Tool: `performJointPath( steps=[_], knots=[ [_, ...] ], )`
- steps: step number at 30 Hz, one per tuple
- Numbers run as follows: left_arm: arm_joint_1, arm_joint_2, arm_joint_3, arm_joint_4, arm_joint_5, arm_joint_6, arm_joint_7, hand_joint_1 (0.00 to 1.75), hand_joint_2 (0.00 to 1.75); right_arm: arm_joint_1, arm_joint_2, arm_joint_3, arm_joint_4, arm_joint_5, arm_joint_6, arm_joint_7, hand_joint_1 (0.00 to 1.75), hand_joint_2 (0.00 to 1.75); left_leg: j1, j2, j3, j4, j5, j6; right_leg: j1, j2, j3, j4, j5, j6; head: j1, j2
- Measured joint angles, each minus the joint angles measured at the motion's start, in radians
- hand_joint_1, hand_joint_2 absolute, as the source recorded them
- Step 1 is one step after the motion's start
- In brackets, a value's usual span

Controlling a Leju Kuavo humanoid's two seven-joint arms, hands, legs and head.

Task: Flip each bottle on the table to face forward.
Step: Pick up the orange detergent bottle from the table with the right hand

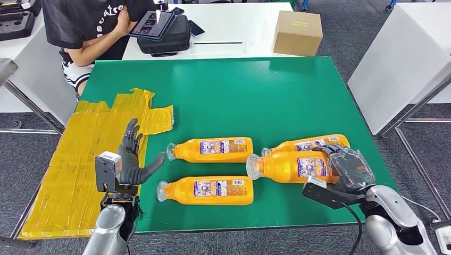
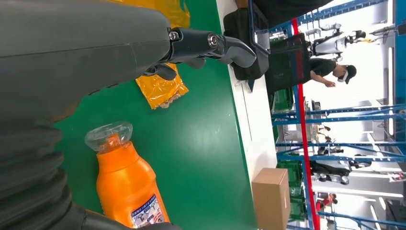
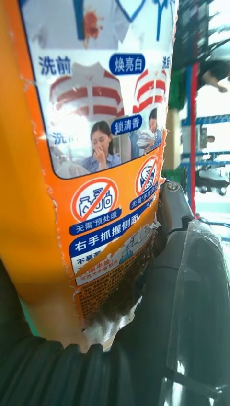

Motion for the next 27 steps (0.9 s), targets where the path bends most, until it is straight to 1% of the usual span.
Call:
performJointPath(
  steps=[2,5,7,10,12,14,19,23,27],
  knots=[
    [0.0,-0.005,-0.001,0.0,-0.005,0.002,0.002,0.0,1.75,-0.01,0.046,0.0,0.009,-0.082,-0.047,-0.035,1.75,1.75,0.0,0.0,0.0,0.0,0.0,0.0,0.0,0.0,0.0,0.0,0.0,0.0,0.0,0.0],
    [0.003,-0.012,-0.007,-0.001,-0.013,0.016,0.004,0.0,1.75,-0.026,0.133,0.002,0.044,-0.235,-0.143,-0.089,1.75,1.75,0.001,0.0,0.0,0.0,0.0,0.0,0.001,0.0,0.0,0.0,0.0,0.0,0.0,0.0],
    [0.006,-0.015,-0.016,-0.005,-0.016,0.027,0.007,0.0,1.75,-0.042,0.193,0.005,0.082,-0.312,-0.211,-0.113,1.75,1.75,0.002,0.001,0.0,0.0,0.0,0.0,0.001,0.0,0.0,0.0,0.0,0.0,0.0,0.0],
    [0.008,-0.018,-0.028,-0.01,-0.018,0.042,0.014,0.0,1.75,-0.076,0.273,0.012,0.161,-0.33,-0.325,-0.13,1.75,1.75,0.002,0.001,0.0,0.0,0.0,0.0,0.001,0.0,0.0,0.0,0.0,0.0,0.0,0.0],
    [0.011,-0.019,-0.037,-0.015,-0.018,0.049,0.018,0.0,1.75,-0.101,0.321,0.021,0.224,-0.338,-0.376,-0.142,1.75,1.75,0.002,0.001,0.0,0.0,0.0,0.0,0.001,0.0,0.0,0.0,0.0,0.0,0.0,0.0],
    [0.013,-0.019,-0.047,-0.022,-0.018,0.052,0.02,0.0,1.75,-0.12,0.364,0.028,0.282,-0.377,-0.394,-0.162,1.75,1.75,0.002,0.0,0.0,0.0,0.001,0.0,0.001,0.0,0.0,0.0,0.0,0.0,0.0,0.0],
    [0.012,-0.02,-0.071,-0.036,-0.021,0.057,0.037,0.0,1.75,-0.157,0.457,0.047,0.381,-0.512,-0.383,-0.212,1.75,1.75,0.002,0.0,-0.001,0.0,0.001,0.0,0.001,-0.001,-0.001,0.001,0.0,0.0,0.0,0.0],
    [0.008,-0.02,-0.088,-0.042,-0.021,0.058,0.047,0.0,1.75,-0.19,0.504,0.064,0.436,-0.553,-0.38,-0.221,1.75,1.75,0.002,0.0,-0.001,0.0,0.001,0.0,0.001,-0.001,-0.001,0.0,0.0,0.0,0.0,0.0],
    [-0.002,-0.022,-0.107,-0.042,-0.021,0.058,0.053,0.0,1.75,-0.233,0.545,0.082,0.506,-0.607,-0.355,-0.24,1.75,1.75,0.002,0.0,-0.001,0.0,0.001,0.0,0.001,0.0,-0.001,0.001,0.0,0.0,0.0,0.0]
  ],
)
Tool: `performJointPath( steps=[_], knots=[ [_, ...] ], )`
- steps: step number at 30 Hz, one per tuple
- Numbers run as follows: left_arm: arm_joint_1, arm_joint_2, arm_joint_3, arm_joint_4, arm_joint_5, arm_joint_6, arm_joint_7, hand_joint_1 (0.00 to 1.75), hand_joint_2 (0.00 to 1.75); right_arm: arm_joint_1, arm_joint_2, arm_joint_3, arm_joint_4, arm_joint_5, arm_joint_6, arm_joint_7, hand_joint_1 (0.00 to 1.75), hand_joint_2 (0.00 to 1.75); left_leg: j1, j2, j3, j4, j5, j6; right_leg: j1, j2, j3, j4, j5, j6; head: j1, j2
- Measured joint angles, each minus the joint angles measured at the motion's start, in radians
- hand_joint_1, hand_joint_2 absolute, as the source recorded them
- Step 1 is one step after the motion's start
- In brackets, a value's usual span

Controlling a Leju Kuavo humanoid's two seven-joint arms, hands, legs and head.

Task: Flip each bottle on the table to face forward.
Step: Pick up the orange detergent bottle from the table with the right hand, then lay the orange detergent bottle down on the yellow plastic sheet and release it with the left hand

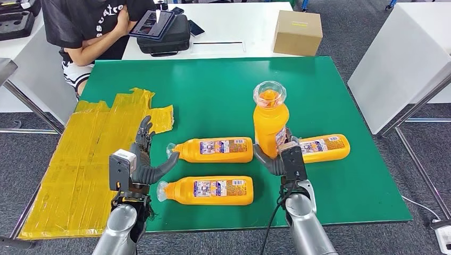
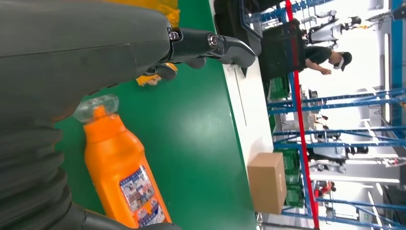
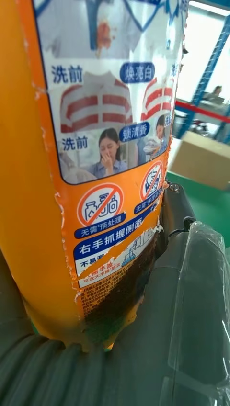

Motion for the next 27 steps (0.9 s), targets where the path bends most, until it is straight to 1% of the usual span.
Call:
performJointPath(
  steps=[5,7,11,14,20,27],
  knots=[
    [-0.022,-0.001,-0.023,0.0,0.003,0.004,0.009,0.0,1.75,-0.088,0.053,0.029,0.129,-0.052,0.025,-0.036,1.75,1.75,0.0,0.0,0.0,0.0,0.001,-0.001,0.0,0.0,0.0,0.0,0.0,0.0,0.0,0.0],
    [-0.031,-0.001,-0.031,0.0,0.005,0.005,0.011,0.0,1.75,-0.127,0.071,0.041,0.18,-0.066,0.039,-0.04,1.75,1.75,0.0,0.0,0.0,0.0,0.001,-0.001,0.0,0.0,0.0,0.0,0.0,0.0,0.0,0.0],
    [-0.039,-0.001,-0.041,0.0,0.005,0.005,0.012,0.0,1.75,-0.173,0.096,0.066,0.243,-0.079,0.078,-0.04,1.75,1.75,0.0,-0.001,0.0,0.0,0.001,-0.002,0.0,0.0,-0.001,0.0,0.0,0.0,0.0,0.0],
    [-0.045,-0.003,-0.042,0.001,0.006,0.005,0.013,0.0,1.75,-0.198,0.107,0.085,0.282,-0.083,0.101,-0.039,1.75,1.75,0.0,-0.001,0.0,0.0,0.001,-0.002,0.0,-0.001,-0.001,0.0,0.0,0.0,0.0,0.0],
    [-0.049,-0.004,-0.042,0.001,0.006,0.005,0.013,0.0,1.75,-0.223,0.118,0.1,0.321,-0.082,0.115,-0.039,1.75,1.75,0.0,-0.001,-0.001,0.0,0.001,-0.002,0.0,-0.001,-0.001,0.0,0.0,0.0,0.0,0.0],
    [-0.052,-0.009,-0.043,0.001,0.006,-0.006,0.017,0.0,1.75,-0.254,0.123,0.122,0.369,-0.08,0.175,-0.038,1.75,1.75,0.0,-0.001,-0.001,0.0,0.001,-0.002,0.0,-0.001,-0.001,0.0,0.0,0.0,0.0,0.0]
  ],
)
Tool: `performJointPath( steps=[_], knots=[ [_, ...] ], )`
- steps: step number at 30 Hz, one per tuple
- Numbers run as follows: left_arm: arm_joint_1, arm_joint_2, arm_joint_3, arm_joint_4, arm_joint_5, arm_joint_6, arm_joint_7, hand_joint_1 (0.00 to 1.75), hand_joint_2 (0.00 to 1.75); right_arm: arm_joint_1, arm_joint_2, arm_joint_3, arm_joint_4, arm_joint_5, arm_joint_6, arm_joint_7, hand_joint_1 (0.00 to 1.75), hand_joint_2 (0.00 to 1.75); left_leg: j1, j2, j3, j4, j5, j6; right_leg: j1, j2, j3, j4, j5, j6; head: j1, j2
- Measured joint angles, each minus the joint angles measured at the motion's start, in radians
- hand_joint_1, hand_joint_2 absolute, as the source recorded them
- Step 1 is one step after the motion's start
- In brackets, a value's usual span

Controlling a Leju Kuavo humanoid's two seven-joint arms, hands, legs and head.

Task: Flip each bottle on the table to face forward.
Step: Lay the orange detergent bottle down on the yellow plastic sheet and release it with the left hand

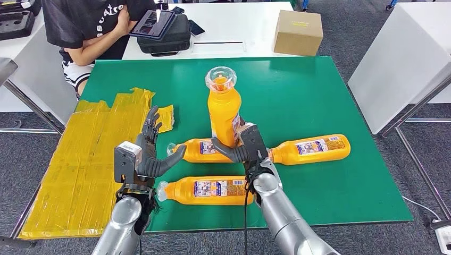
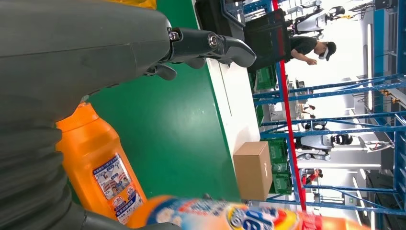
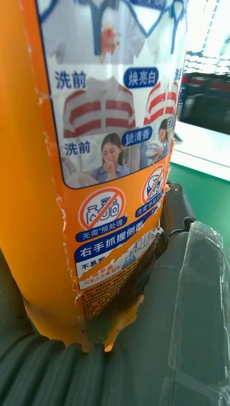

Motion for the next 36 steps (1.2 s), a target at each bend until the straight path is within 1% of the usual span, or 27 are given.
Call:
performJointPath(
  steps=[5,7,8,9,11,12,22,36],
  knots=[
    [0.0,0.0,0.0,0.0,0.0,0.0,0.0,0.0,1.75,-0.001,0.0,0.0,0.001,0.0,0.003,0.0,1.75,1.75,0.0,0.0,0.0,0.0,0.0,0.0,0.0,0.0,0.0,0.0,0.0,0.0,0.0,0.0],
    [-0.008,-0.001,-0.001,0.002,-0.001,-0.007,0.001,0.0,1.75,-0.016,0.002,0.011,0.022,-0.003,0.052,-0.006,1.75,1.75,0.0,0.0,0.0,0.0,0.0,0.0,0.0,0.0,0.0,0.0,0.0,0.0,0.0,0.0],
    [-0.017,-0.002,-0.001,0.005,-0.002,-0.012,0.001,0.0,1.75,-0.028,0.003,0.02,0.039,-0.002,0.093,-0.015,1.75,1.75,0.0,0.0,0.0,0.0,0.0,0.0,0.0,0.0,0.0,0.0,0.0,0.0,0.0,0.0],
    [-0.027,-0.004,-0.001,0.01,-0.003,-0.019,-0.002,0.0,1.75,-0.044,0.006,0.034,0.062,0.003,0.143,-0.033,1.75,1.75,0.0,0.0,0.0,0.0,0.0,0.0,0.0,0.0,0.0,0.0,0.0,0.0,0.0,0.0],
    [-0.042,-0.007,-0.002,0.022,-0.005,-0.028,-0.009,0.0,1.75,-0.069,0.012,0.058,0.103,0.018,0.199,-0.068,1.75,1.75,0.0,0.0,0.0,0.0,0.0,0.0,0.0,0.0,0.0,0.0,0.0,0.0,0.0,0.0],
    [-0.045,-0.008,-0.002,0.026,-0.006,-0.031,-0.013,0.0,1.75,-0.079,0.014,0.066,0.118,0.025,0.211,-0.079,1.75,1.75,0.0,0.0,0.0,0.0,0.0,0.0,0.0,0.0,0.0,0.0,0.0,0.0,0.0,0.0],
    [-0.051,-0.008,-0.01,0.039,-0.008,-0.049,-0.027,0.0,1.75,-0.117,0.03,0.081,0.177,0.063,0.237,-0.095,1.75,1.75,0.0,0.0,0.0,0.0,0.0,0.0,0.0,0.0,0.0,0.0,0.0,0.0,0.0,0.0],
    [-0.061,-0.008,-0.025,0.053,0.002,-0.047,-0.031,0.0,1.75,-0.17,0.06,0.096,0.254,0.099,0.225,-0.082,1.75,1.75,0.0,0.0,0.0,0.0,0.0,0.0,0.0,0.0,0.0,0.0,0.0,0.0,0.0,0.0]
  ],
)
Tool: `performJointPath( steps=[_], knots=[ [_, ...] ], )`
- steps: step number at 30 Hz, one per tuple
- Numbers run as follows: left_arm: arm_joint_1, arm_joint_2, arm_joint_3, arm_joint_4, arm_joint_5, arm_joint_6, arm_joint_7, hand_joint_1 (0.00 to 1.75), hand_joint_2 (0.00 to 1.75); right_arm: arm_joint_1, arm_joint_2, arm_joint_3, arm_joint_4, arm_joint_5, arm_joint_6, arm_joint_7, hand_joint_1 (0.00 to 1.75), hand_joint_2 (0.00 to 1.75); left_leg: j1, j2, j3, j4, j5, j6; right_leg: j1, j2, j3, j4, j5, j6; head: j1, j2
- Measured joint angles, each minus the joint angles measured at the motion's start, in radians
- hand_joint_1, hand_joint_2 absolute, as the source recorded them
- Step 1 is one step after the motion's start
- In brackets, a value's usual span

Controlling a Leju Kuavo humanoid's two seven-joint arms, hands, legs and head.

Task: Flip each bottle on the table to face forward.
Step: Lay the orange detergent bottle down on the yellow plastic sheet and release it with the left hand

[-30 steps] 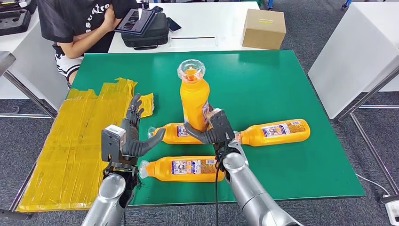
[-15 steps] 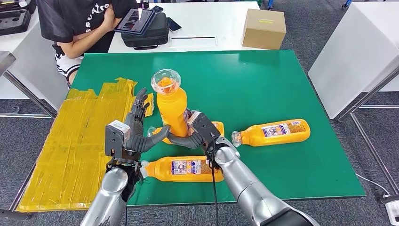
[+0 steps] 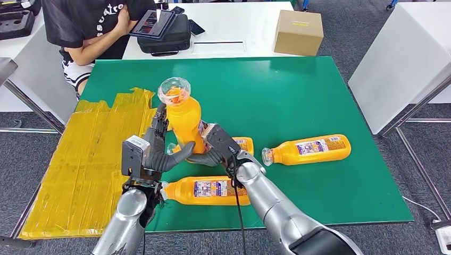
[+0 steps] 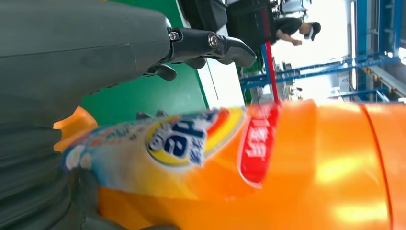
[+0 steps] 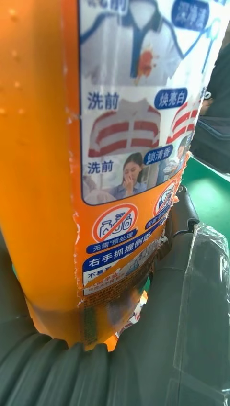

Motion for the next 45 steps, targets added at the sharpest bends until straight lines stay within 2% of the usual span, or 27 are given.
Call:
performJointPath(
  steps=[10,16,28,29,32,33,45],
  knots=[
    [-0.007,0.0,-0.008,0.001,0.012,0.008,0.0,0.0,1.75,-0.02,0.023,0.045,0.033,0.05,-0.028,0.025,1.75,1.75,0.0,0.0,0.0,0.0,0.0,0.0,0.0,0.0,0.0,0.0,0.0,0.0,0.0,0.0],
    [-0.008,0.0,-0.009,0.0,0.018,0.018,0.0,0.0,1.75,-0.035,0.029,0.122,0.043,0.032,-0.032,0.056,1.75,1.75,0.0,0.0,0.0,0.0,0.0,0.0,0.0,0.0,0.0,0.0,0.0,0.0,0.0,0.0],
    [0.008,0.0,0.0,-0.011,0.009,0.019,-0.001,0.0,1.75,-0.056,0.027,0.213,0.06,-0.005,-0.036,0.058,1.75,1.75,0.0,0.0,0.0,0.0,0.0,0.0,0.0,0.0,0.0,0.0,0.0,0.0,0.0,0.0],
    [0.011,0.0,0.002,-0.013,0.007,0.019,-0.002,0.07,1.75,-0.058,0.027,0.224,0.062,-0.005,-0.038,0.057,1.75,1.75,0.0,0.0,0.0,0.0,0.0,0.0,0.0,0.0,0.0,0.0,0.0,0.0,0.0,0.0],
    [0.017,0.001,0.007,-0.015,0.003,0.013,-0.004,1.37,1.75,-0.067,0.025,0.253,0.065,-0.009,-0.042,0.057,1.75,1.75,0.0,0.0,0.0,0.0,0.0,0.0,0.0,0.0,0.0,0.0,0.0,0.0,0.0,0.0],
    [0.018,0.001,0.009,-0.017,0.004,0.009,-0.005,1.75,1.75,-0.07,0.024,0.262,0.066,-0.013,-0.043,0.057,1.75,1.75,0.0,0.0,0.0,0.0,0.0,0.0,0.0,0.0,0.0,0.0,0.0,0.0,0.0,0.0],
    [0.026,0.003,0.028,-0.047,0.022,-0.027,0.003,1.75,1.75,-0.081,0.021,0.319,0.066,-0.056,-0.07,0.056,1.75,1.75,0.0,0.0,0.0,0.0,0.0,0.0,0.0,0.0,0.0,0.0,0.0,0.0,0.0,0.0]
  ],
)
